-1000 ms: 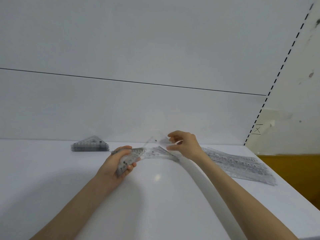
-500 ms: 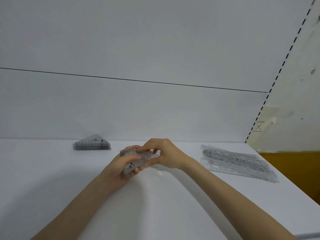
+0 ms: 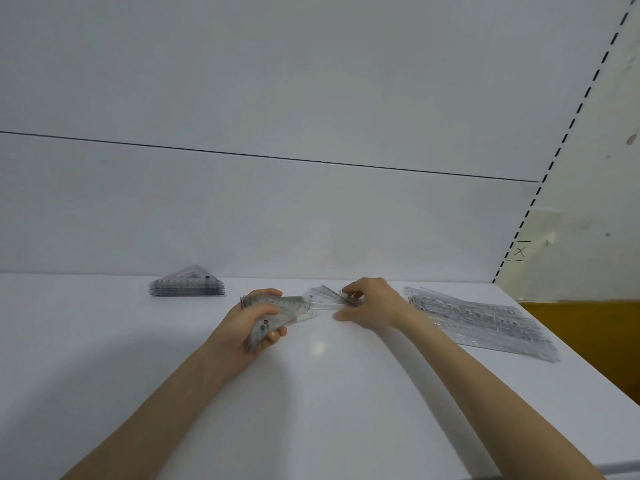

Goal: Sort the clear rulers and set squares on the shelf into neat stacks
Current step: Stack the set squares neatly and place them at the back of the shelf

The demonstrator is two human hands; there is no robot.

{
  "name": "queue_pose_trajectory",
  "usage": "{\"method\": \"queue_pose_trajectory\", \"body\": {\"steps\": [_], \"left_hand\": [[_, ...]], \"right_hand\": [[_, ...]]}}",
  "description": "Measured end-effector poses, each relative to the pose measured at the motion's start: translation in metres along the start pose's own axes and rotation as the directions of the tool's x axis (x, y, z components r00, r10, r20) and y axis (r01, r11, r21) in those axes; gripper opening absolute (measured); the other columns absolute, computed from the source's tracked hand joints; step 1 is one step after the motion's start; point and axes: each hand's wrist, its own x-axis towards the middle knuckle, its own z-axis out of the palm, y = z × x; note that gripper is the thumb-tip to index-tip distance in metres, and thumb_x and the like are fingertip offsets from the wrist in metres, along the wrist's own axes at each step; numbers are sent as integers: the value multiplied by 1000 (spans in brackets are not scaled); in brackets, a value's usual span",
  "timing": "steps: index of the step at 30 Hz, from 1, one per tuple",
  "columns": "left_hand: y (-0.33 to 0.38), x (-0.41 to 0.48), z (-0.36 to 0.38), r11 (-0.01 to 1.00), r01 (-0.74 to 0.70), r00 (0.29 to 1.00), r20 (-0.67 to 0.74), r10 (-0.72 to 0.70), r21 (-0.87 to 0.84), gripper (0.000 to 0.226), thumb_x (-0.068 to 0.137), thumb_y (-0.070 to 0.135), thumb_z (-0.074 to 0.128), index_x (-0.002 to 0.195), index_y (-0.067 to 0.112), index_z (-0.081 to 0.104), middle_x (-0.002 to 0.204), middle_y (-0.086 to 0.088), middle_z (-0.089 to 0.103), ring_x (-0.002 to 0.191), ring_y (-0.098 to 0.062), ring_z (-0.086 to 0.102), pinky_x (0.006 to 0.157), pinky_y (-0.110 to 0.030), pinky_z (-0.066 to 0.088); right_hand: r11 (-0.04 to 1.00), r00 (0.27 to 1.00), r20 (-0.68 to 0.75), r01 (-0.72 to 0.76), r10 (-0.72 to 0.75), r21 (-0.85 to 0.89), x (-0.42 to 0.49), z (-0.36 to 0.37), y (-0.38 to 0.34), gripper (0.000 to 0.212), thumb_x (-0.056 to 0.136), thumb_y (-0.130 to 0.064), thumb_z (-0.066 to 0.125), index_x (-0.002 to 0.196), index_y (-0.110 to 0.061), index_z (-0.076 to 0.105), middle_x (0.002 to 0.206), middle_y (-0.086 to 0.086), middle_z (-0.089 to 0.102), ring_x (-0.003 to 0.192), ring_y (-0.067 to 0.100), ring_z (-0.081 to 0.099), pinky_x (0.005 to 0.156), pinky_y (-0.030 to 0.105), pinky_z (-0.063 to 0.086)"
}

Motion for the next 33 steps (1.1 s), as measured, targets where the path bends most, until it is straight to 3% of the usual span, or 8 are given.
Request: {"method": "queue_pose_trajectory", "body": {"steps": [6,14,17,19,22,26,29,33], "left_hand": [[-1,1,1,1000,-19,998,-55,18,-16,16,92,-2,48,95,9,59,90,-21,57,48,-22,53,36,-17,41],[1,2,-1,996,-61,992,-119,53,-65,15,92,-1,50,91,10,59,92,-20,58,47,-22,54,38,-18,42],[1,2,-1,995,-70,990,-126,61,-68,14,93,-1,49,92,10,58,93,-20,58,47,-22,54,38,-18,42],[1,1,-1,995,-68,991,-122,59,-73,14,93,-1,49,92,10,58,92,-21,59,48,-22,55,38,-18,43],[0,2,-1,995,-61,993,-106,52,-83,13,93,0,51,91,11,58,92,-21,60,48,-21,56,39,-18,43],[-2,1,4,996,-50,998,-39,47,-78,12,88,22,62,96,14,59,100,-22,58,51,-20,56,39,-17,43],[-1,-1,5,999,-34,999,11,35,-41,42,75,46,61,101,14,59,100,-18,62,56,-20,55,41,-18,44],[-1,-3,4,999,-50,994,98,49,0,48,64,47,78,97,15,62,93,-16,65,58,-22,56,41,-19,45]], "right_hand": [[999,999,-50,7,-6,35,6,1,2,23,76,-32,77,95,-19,72,99,-2,71,95,17,63,87,37,52],[995,991,-121,-42,53,95,6,-2,8,27,78,-26,75,103,-16,69,104,1,68,100,20,62,90,36,51],[995,970,-220,-87,98,57,6,-14,16,27,80,-28,74,103,-16,70,105,2,68,101,21,62,88,35,50],[985,947,-304,-51,100,166,3,-24,20,23,80,-28,76,97,-14,70,98,0,69,95,19,63,87,34,49],[919,939,-340,180,-55,350,-14,-31,0,20,78,-18,79,96,-14,71,92,-7,67,84,3,61,81,20,44],[868,917,-233,385,-323,314,-26,-17,-33,24,76,-16,80,98,-14,71,96,-9,67,82,-7,57,80,13,44],[853,891,-216,447,-399,269,-22,-6,-40,25,77,-17,79,100,-12,70,98,-8,67,83,-4,57,82,18,46],[823,835,-242,538,-493,181,-20,5,-47,27,80,-19,77,104,-11,68,99,-8,65,88,6,57,82,18,44]]}}
